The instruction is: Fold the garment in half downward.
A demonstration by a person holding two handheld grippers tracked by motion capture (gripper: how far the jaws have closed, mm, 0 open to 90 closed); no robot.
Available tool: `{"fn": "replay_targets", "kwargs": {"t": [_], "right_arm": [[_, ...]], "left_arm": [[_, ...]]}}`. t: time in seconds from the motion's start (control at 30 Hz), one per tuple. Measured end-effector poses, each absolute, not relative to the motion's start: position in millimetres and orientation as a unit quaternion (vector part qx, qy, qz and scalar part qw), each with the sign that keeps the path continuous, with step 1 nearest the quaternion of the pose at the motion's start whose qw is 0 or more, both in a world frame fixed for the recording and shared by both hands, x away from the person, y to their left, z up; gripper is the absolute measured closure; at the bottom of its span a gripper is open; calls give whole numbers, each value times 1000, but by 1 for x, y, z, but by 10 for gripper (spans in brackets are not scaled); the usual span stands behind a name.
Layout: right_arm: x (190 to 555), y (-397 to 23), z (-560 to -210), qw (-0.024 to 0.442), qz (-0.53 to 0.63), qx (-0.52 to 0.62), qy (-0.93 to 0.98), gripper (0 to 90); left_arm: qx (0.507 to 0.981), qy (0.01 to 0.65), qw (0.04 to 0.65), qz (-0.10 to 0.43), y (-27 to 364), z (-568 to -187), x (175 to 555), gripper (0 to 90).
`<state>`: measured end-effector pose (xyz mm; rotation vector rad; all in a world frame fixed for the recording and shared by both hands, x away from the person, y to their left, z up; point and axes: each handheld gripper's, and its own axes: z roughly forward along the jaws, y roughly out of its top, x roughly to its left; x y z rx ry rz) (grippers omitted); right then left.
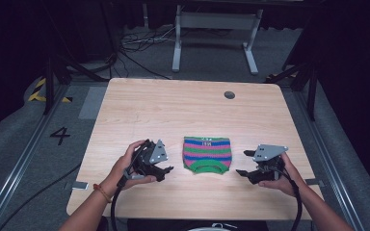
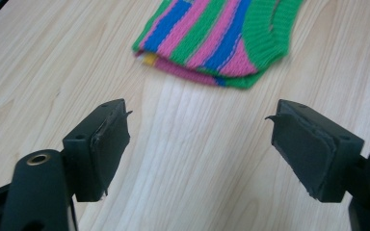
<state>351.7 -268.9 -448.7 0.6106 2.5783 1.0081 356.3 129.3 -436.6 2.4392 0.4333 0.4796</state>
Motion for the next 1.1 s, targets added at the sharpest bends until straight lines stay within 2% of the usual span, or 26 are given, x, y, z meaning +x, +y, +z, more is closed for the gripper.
{"fn": "replay_targets", "kwargs": {"t": [0.6, 1.1], "right_arm": [[334, -324, -459, 185, 340, 259, 885, 208], [319, -367, -477, 187, 345, 293, 872, 172]], "left_arm": [[917, 215, 285, 176, 182, -445, 342, 204], [908, 244, 305, 154, 227, -471, 324, 186]]}}
